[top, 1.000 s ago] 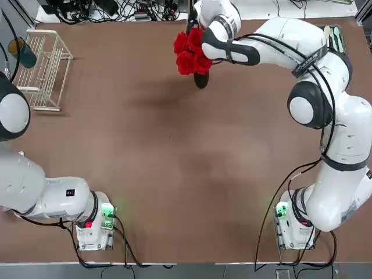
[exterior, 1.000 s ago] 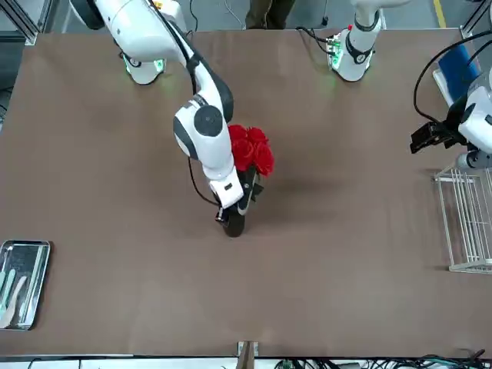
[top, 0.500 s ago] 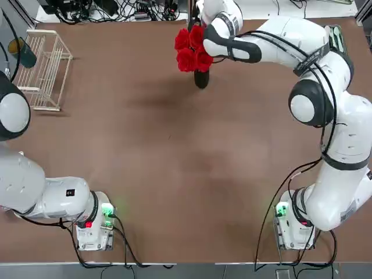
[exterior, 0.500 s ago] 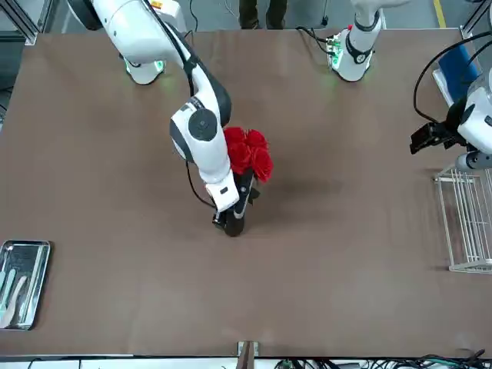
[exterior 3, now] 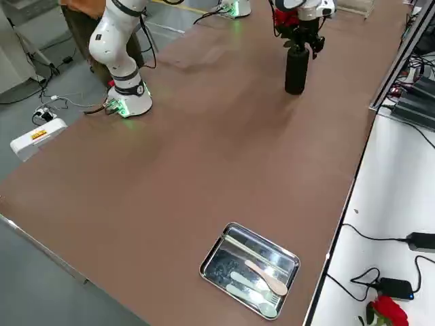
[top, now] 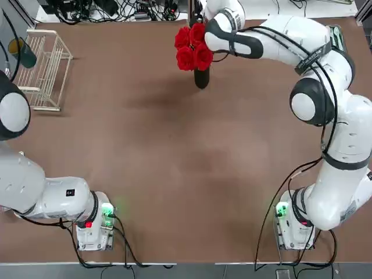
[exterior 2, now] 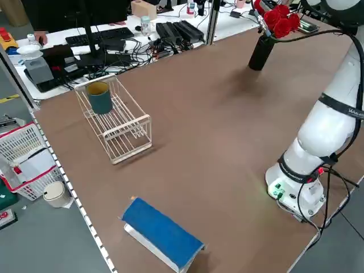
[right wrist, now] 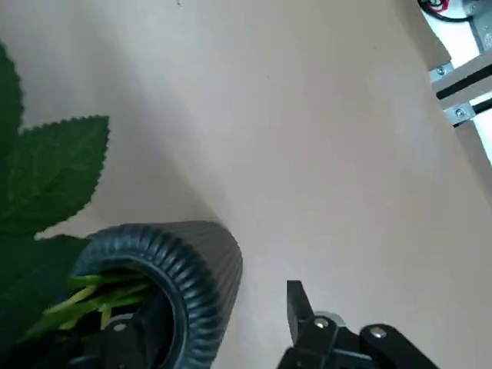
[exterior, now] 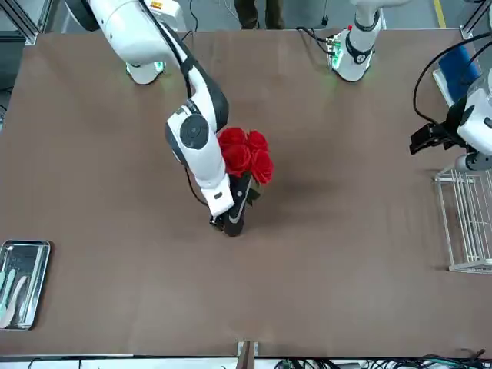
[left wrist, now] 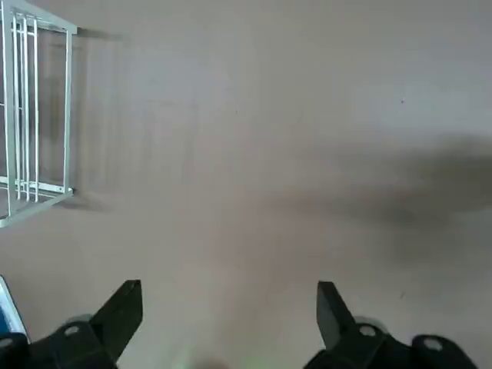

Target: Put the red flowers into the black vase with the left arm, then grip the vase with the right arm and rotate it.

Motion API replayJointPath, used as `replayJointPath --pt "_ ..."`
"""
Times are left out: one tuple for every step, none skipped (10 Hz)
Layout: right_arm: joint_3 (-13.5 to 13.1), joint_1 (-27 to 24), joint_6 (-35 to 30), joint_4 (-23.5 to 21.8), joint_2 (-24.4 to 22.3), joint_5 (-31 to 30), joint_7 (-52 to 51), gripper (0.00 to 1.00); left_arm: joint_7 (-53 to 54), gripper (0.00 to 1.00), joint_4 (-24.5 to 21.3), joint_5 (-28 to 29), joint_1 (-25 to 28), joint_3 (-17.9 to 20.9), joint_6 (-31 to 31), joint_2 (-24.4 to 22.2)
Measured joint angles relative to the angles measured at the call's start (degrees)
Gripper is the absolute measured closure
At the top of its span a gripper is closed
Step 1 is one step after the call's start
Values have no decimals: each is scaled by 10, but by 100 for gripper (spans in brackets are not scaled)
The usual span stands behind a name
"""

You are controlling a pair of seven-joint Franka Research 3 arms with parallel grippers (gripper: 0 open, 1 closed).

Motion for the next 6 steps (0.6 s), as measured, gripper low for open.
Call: replayJointPath --pt "0 -3 -1 0 0 2 0 29 0 0 0 0 0 0 0 1" --pt "0 -6 -4 0 0 3 0 29 0 0 0 0 0 0 0 1" --pt "0 -8 -11 0 0 5 0 29 0 0 0 0 0 0 0 1" --pt "0 -11 -17 1 0 6 0 29 0 0 0 0 0 0 0 1" --pt "1 -14 -24 2 0 6 0 27 0 0 0 0 0 0 0 1" --pt "2 -16 -30 3 0 6 0 27 0 0 0 0 0 0 0 1"
